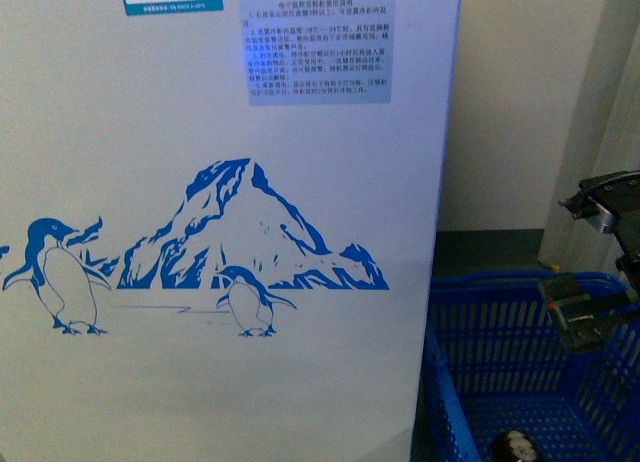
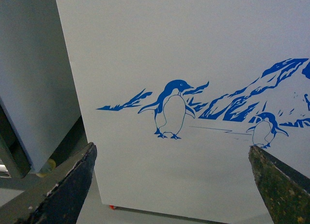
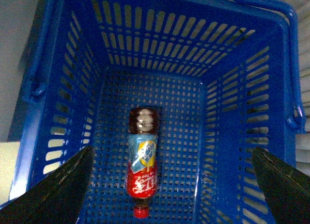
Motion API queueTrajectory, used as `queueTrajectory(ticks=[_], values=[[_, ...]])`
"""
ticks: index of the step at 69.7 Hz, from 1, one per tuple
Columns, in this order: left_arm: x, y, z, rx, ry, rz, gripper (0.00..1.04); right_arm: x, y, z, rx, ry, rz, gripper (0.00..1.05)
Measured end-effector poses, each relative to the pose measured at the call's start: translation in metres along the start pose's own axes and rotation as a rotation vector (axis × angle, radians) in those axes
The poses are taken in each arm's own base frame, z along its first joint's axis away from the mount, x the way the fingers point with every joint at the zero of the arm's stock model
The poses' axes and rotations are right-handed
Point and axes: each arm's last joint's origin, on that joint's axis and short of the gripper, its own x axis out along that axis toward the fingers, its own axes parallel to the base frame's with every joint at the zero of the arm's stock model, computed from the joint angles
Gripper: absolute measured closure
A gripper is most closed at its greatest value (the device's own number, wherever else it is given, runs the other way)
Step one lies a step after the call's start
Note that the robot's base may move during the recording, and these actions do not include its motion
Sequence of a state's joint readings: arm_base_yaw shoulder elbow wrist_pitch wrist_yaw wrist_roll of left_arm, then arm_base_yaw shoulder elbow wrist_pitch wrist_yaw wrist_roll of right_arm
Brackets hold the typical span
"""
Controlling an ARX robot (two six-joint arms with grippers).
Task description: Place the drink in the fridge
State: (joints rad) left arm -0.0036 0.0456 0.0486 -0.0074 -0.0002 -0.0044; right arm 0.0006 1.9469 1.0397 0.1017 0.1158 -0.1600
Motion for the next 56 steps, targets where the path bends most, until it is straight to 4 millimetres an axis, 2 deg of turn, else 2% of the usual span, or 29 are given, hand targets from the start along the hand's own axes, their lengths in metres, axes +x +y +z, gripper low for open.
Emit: queueTrajectory(ticks=[10,23,43,56], values=[[0.0,0.0,0.0,0.0,0.0,0.0,0.08,0.033,-0.005,0.001,-0.002,0.069,0.039,0.07],[0.0,0.0,0.0,0.0,0.0,0.0,0.08,0.078,-0.01,-0.009,0.016,0.155,0.059,0.07],[0.0,0.0,0.0,0.0,0.0,0.0,0.08,0.134,-0.004,-0.049,-0.03,0.276,0.083,0.07],[0.0,0.0,0.0,0.0,0.0,0.0,0.08,0.157,-0.002,-0.074,-0.054,0.338,0.104,0.07]])
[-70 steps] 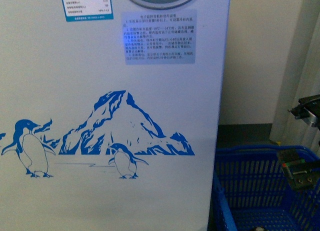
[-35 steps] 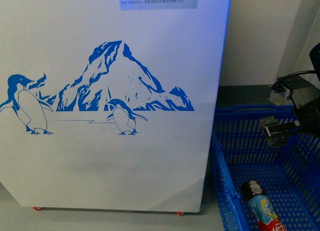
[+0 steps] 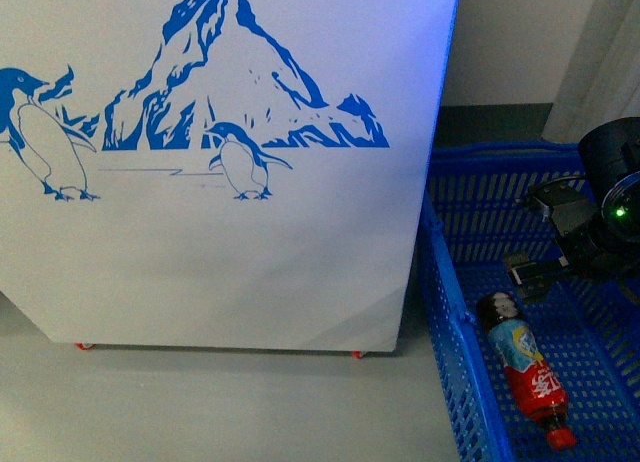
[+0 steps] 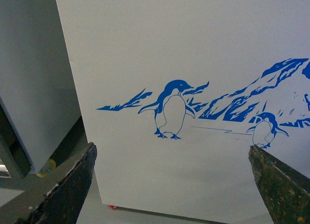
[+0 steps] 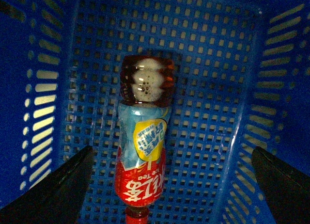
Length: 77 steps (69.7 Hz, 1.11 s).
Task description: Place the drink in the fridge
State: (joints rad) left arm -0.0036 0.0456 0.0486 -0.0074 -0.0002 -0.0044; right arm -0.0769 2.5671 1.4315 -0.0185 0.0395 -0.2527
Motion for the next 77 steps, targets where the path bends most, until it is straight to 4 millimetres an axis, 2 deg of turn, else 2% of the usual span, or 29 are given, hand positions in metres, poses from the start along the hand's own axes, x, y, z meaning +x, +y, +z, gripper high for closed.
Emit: queueTrajectory(ticks=[44,77], values=[[0.0,0.0,0.0,0.0,0.0,0.0,0.08,0.065,0.009,-0.034,-0.058,0.133,0.081,0.07],[0.0,0.0,0.0,0.0,0.0,0.0,0.08,0.09,0.015,-0.047,-0.099,0.179,0.125,0.07]])
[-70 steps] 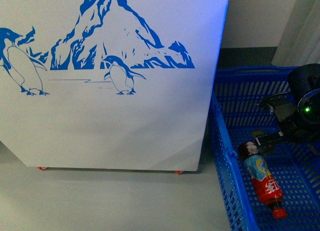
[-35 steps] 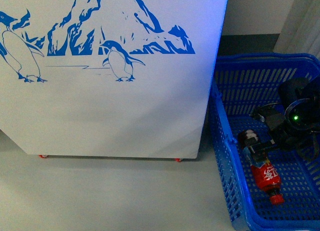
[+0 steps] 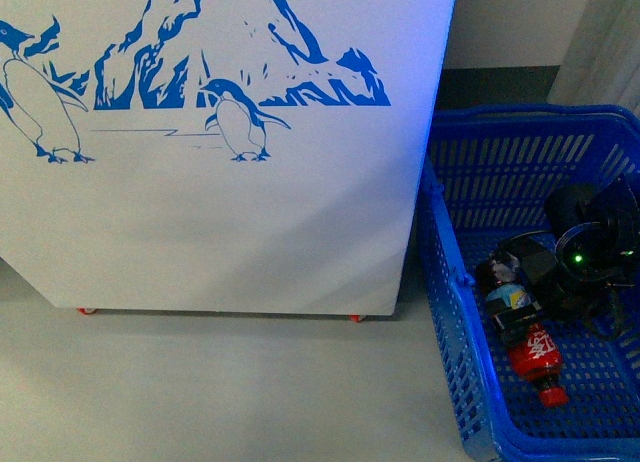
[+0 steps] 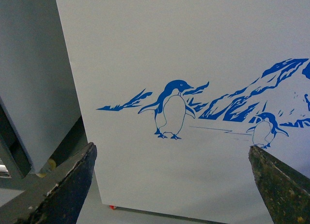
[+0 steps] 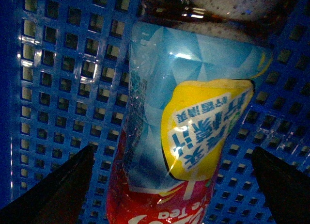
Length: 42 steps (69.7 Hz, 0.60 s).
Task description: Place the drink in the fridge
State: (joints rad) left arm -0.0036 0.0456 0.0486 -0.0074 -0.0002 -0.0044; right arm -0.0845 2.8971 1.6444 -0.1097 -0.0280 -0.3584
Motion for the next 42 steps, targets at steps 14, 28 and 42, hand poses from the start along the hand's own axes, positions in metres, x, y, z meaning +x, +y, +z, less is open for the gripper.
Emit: queueTrajectory(ticks=[14,28,42], values=[[0.0,0.0,0.0,0.0,0.0,0.0,0.08,0.015,0.002,-0.011,-0.033,0.036,0.005,0.07],[0.0,0.0,0.0,0.0,0.0,0.0,0.08,0.023,0.001,-0.015,-0.067,0.013,-0.006,0.1],[0.0,0.0,0.0,0.0,0.0,0.0,0.08,0.023,0.001,-0.015,-0.079,-0.007,-0.01,0.44]])
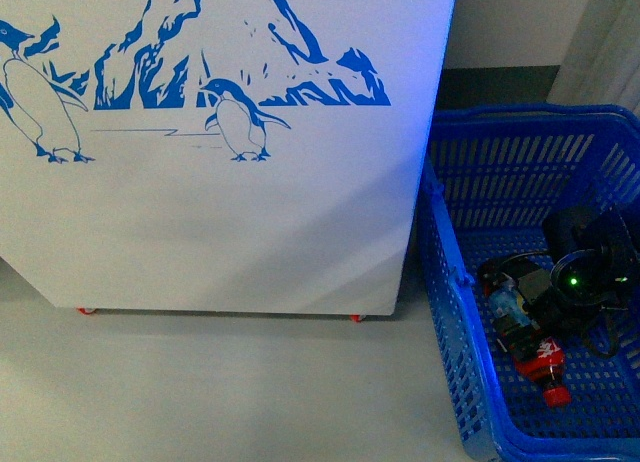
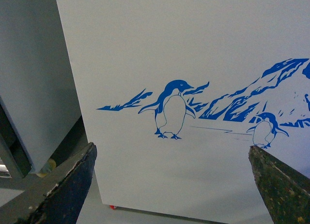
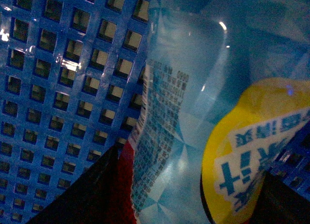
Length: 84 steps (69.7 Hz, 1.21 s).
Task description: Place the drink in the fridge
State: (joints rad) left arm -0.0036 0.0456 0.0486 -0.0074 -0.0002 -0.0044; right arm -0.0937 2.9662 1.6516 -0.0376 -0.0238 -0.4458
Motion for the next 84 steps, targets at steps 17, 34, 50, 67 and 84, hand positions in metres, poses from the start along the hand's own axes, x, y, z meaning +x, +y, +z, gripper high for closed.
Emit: queueTrajectory(ticks=[17,34,50,67,84], values=[[0.0,0.0,0.0,0.0,0.0,0.0,0.08,-0.003,-0.002,0.002,0.014,-0.013,0.01,0.63],[0.0,0.0,0.0,0.0,0.0,0.0,0.08,-0.023,-0.007,0.013,0.044,-0.091,0.016,0.64],[0.0,0.0,0.0,0.0,0.0,0.0,0.08,-0.098,-0.025,0.054,0.047,-0.292,-0.05,0.64],[0.0,0.0,0.0,0.0,0.0,0.0,0.08,-0.156,-0.031,0.065,0.064,-0.431,-0.142,0.64],[0.0,0.0,0.0,0.0,0.0,0.0,0.08,-0.231,-0.028,0.062,0.098,-0.593,-0.195,0.64]])
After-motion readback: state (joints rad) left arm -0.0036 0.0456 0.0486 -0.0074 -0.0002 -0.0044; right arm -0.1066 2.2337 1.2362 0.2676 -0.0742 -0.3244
